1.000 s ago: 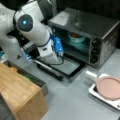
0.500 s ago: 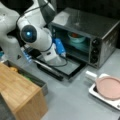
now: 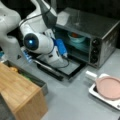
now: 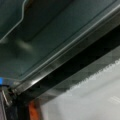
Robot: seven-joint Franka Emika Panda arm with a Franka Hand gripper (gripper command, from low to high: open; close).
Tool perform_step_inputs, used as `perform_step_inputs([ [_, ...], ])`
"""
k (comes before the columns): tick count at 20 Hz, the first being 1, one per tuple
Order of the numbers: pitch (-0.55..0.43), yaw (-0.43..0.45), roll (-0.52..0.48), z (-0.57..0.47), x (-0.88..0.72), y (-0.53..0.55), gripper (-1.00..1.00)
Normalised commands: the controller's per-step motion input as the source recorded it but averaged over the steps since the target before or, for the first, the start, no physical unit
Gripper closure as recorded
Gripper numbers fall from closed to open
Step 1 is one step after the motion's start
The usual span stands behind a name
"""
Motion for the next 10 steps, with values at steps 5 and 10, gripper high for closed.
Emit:
perform_step_inputs([
  [5, -0.022, 0.045, 0.25, -0.09, 0.11, 0.21, -1.0],
  [10, -0.055, 0.01, 0.182, -0.1, 0.11, 0.18, -1.0],
])
